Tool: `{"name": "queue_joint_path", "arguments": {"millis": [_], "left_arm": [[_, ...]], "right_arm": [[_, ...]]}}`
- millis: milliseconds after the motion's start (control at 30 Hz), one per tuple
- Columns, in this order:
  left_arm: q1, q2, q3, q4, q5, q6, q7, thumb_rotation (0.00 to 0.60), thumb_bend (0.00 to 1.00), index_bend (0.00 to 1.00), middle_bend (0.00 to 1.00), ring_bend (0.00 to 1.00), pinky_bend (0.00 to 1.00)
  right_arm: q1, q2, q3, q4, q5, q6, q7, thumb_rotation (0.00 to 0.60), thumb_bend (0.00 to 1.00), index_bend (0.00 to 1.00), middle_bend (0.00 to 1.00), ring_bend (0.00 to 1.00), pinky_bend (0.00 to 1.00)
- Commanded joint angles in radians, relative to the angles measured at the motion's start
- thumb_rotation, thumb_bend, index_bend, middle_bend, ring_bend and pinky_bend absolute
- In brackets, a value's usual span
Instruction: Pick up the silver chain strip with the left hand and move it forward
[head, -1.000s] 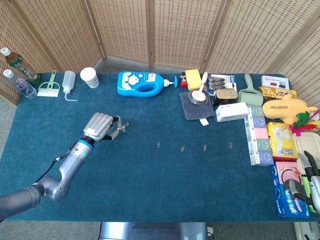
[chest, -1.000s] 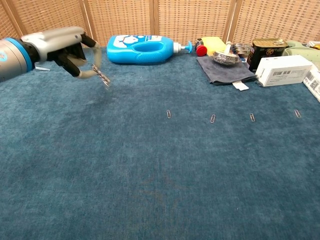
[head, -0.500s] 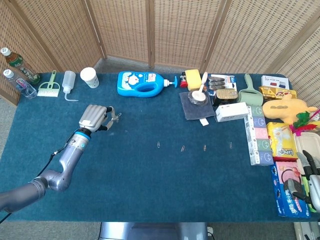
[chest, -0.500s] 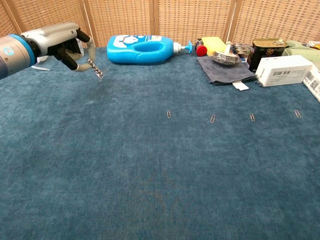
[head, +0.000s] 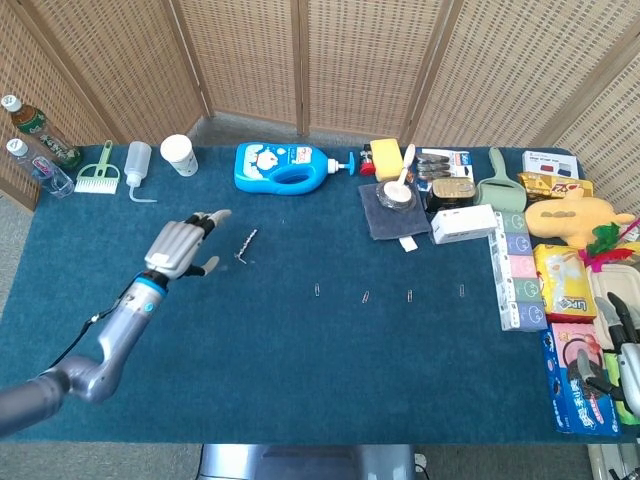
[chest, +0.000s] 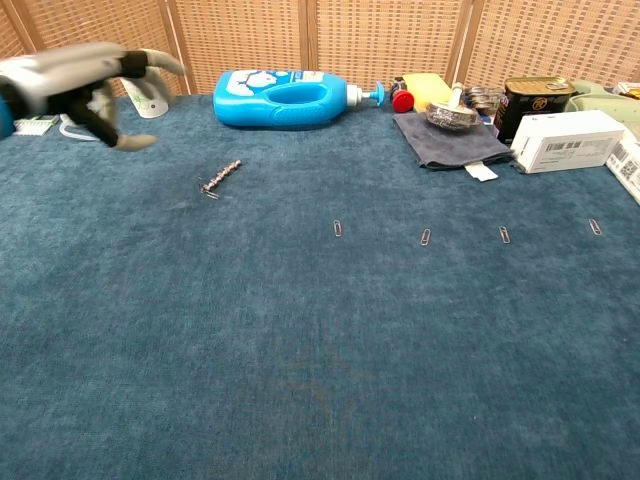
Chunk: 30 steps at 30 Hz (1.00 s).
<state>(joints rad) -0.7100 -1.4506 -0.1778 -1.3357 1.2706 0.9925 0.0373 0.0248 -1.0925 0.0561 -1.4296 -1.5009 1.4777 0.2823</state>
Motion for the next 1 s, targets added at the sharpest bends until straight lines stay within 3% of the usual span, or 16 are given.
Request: {"name": "queue_joint_path", "arguments": {"millis": [33,267,567,833,1000], "left_arm": [[0.114,0.103,0.067,-0.135,0.069,0.141,0.014,0.6,0.31,0.1,0.24,0.21,0.5],[0.308,0.236,0.161,-0.27,0.137,0.377,0.031,0.6,0.31,0.11,0.24,0.22,0.5],[0.51,0.34,0.256,-0.348,0.174,0.569,-0.005,0.6,0.31,0.18,0.24,0.25,0.5],[0.655,0.366,0.284,-0.345,0.194,0.708,-0.089,0.6,0.31,0.19,0.24,0.25,0.5],[0.679,0.37,0.265,-0.343,0.191,0.727,-0.104,0.6,0.31,0.2,0.25,0.25,0.5]], "right_arm": [[0.009,0.002,0.009,-0.006,0.003,-0.004,-0.012,0.507,0.51,0.0,0.0,0.0,0.0],[0.039,0.015,0.015,-0.06,-0.023,-0.016,-0.069,0.524,0.51,0.0,0.0,0.0,0.0],[0.049,0.029,0.009,-0.131,-0.042,-0.011,-0.174,0.528,0.51,0.0,0.0,0.0,0.0],[0.035,0.024,-0.014,-0.143,-0.064,0.008,-0.204,0.528,0.51,0.0,0.0,0.0,0.0],[0.03,0.022,-0.025,-0.139,-0.068,0.005,-0.188,0.528,0.51,0.0,0.0,0.0,0.0]]}}
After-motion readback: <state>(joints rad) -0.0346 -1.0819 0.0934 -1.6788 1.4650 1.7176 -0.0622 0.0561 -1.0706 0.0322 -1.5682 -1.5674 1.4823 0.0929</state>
